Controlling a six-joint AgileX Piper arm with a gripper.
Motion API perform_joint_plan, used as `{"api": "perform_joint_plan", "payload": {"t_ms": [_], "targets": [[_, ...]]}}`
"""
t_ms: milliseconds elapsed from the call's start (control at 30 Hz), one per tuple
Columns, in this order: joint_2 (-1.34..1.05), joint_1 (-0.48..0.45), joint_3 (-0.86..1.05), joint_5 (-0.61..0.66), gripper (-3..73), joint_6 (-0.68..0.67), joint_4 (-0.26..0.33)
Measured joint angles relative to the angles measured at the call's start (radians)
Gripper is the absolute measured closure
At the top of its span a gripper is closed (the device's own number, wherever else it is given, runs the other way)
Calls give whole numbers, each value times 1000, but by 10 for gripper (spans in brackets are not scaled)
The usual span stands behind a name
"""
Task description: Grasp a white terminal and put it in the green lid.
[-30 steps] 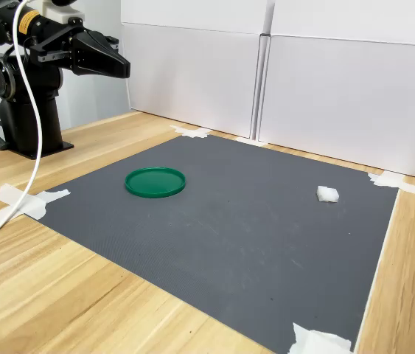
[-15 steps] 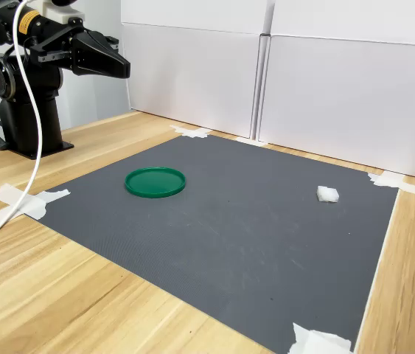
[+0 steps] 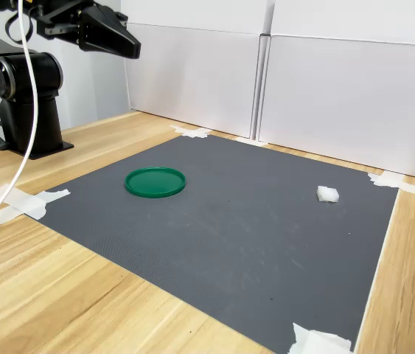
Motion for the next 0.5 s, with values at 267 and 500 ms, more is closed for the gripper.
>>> {"api": "perform_joint_plan", "payload": {"t_ms": [267, 500], "targets": [[269, 0, -225, 80, 717, -14, -25], [461, 0, -393, 219, 717, -50, -71]]}}
